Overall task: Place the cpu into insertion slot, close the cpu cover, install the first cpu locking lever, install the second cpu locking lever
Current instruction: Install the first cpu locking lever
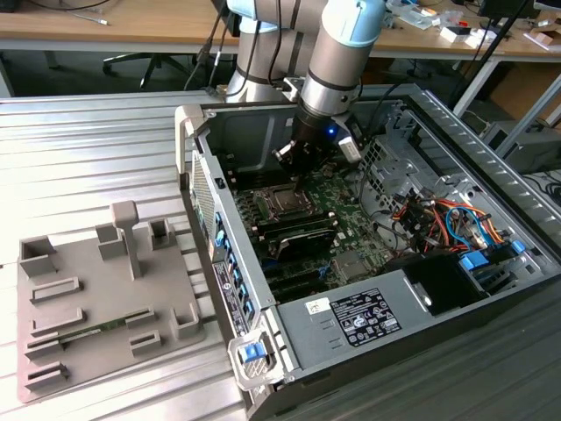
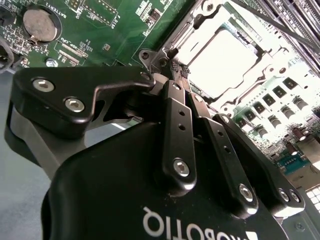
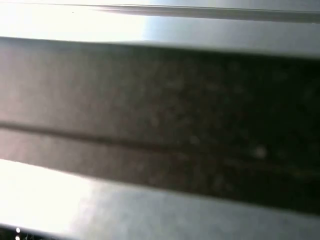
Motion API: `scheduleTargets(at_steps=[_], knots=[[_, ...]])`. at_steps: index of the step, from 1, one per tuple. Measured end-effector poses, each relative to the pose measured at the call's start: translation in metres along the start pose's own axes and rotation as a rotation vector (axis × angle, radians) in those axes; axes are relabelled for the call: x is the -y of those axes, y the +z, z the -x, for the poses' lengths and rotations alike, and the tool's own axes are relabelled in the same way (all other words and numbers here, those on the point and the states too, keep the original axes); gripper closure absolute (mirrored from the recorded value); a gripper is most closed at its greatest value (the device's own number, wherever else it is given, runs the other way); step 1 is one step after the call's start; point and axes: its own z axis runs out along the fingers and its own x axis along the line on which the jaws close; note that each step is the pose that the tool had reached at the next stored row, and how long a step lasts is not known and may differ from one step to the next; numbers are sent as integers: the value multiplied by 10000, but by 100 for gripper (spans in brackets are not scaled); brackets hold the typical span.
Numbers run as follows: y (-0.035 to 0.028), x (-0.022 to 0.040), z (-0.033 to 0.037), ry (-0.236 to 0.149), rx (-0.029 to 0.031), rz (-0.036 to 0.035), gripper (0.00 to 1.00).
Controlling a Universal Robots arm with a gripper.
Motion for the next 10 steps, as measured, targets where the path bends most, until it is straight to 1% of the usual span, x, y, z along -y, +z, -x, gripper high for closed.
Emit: scheduleTargets(at_steps=[3, 5, 6, 8, 10], knots=[[-4, 0, 4, -1, 7, 1, 89], [-33, -2, 7, -4, 35, 21, 89], [-72, 1, 4, -5, 20, 4, 89], [-113, 3, -1, 0, 26, 0, 89], [-177, 4, -4, -1, 30, 10, 89]])
